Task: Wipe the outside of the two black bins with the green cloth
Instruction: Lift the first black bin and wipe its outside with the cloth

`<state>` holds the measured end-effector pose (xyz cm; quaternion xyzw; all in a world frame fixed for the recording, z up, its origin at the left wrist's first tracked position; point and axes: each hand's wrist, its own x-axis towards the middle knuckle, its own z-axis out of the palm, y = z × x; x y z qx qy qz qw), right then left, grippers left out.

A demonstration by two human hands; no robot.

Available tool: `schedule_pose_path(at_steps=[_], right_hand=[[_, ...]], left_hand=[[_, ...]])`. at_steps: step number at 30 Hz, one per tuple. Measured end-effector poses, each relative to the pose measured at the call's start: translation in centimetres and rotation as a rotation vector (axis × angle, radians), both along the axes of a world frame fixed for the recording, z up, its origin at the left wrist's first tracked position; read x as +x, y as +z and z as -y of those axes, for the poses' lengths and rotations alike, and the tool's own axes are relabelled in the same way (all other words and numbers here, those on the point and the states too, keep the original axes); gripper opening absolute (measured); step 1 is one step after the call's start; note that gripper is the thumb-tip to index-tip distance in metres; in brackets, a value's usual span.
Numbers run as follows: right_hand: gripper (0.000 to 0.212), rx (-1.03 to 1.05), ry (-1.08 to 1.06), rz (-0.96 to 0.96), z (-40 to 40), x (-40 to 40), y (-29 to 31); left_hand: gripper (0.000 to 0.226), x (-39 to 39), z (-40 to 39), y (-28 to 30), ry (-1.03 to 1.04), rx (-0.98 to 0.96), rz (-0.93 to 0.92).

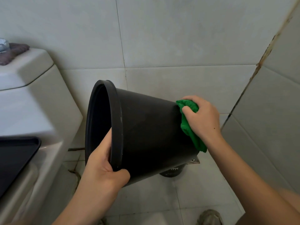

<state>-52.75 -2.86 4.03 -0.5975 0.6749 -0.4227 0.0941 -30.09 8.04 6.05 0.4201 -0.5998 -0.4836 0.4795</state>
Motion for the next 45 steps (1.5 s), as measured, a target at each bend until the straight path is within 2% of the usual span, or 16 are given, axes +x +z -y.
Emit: schedule_pose_path(at_steps=[3, 6, 9, 13, 16, 21, 24, 27, 30, 32, 34, 36, 38, 41, 43, 45], right_hand=[[0.033, -0.131, 0.106, 0.012, -1.1, 2.1, 0.1], [0.034, -0.316, 0.318, -0.070, -3.1, 5.2, 0.2], [0.031, -0.522, 0.464, -0.147, -5.1, 7.5, 0.0], [0.023, -0.746, 0.651, -0.329, -6.9, 8.4, -0.7], [0.022, -0.835, 0.669, -0.464, -6.9, 7.8, -1.0], [0.024, -0.827, 0.547, -0.522, -6.0, 6.2, -1.5], [0.025, -0.789, 0.471, -0.515, -5.0, 4.7, -2.0], [0.027, -0.662, 0.299, -0.468, -3.2, 2.9, -3.0], [0.029, -0.432, 0.115, -0.268, -1.7, 1.4, -3.7], [0.026, -0.290, 0.017, -0.011, -1.3, 0.6, -3.5], [0.026, -0.233, -0.051, 0.204, -1.2, 0.1, -3.1], [0.028, -0.252, -0.058, 0.207, -1.6, 0.4, -3.3], [0.032, -0.321, -0.057, 0.066, -2.2, 1.1, -3.8], [0.041, -0.464, -0.018, -0.052, -2.8, 1.5, -4.2], [0.046, -0.496, 0.004, 0.003, -2.8, 1.4, -4.2], [0.047, -0.431, 0.003, 0.161, -2.7, 1.3, -4.0]], left_hand=[[0.087, -0.2, 0.1, 0.1, -0.025, 0.014, -0.001], [0.093, -0.9, 0.1, -0.2, -0.038, 0.062, -0.051], [0.085, -0.8, 0.5, -0.6, 0.000, 0.071, -0.129], [0.081, 0.1, 0.4, -0.2, 0.016, 0.060, -0.179], [0.078, 0.5, 0.4, -0.2, 0.024, 0.100, -0.218], [0.070, 0.8, 0.5, 0.4, 0.073, 0.132, -0.305], [0.077, 1.0, 0.6, 0.8, 0.123, 0.129, -0.307], [0.079, 1.2, 0.9, 0.9, 0.153, 0.110, -0.272], [0.081, 1.9, 1.2, 0.6, 0.173, 0.111, -0.236], [0.074, 2.2, 1.1, 0.7, 0.160, 0.102, -0.227], [0.074, 2.4, 1.0, 0.6, 0.157, 0.097, -0.232], [0.077, 2.3, 0.9, 0.4, 0.169, 0.096, -0.230], [0.076, 1.9, 0.7, 0.3, 0.161, 0.075, -0.225], [0.090, 1.7, 0.5, 0.3, 0.149, 0.040, -0.205], [0.087, 1.7, 0.4, 0.3, 0.156, 0.007, -0.210], [0.084, 1.5, 0.2, 0.3, 0.151, -0.014, -0.221]])
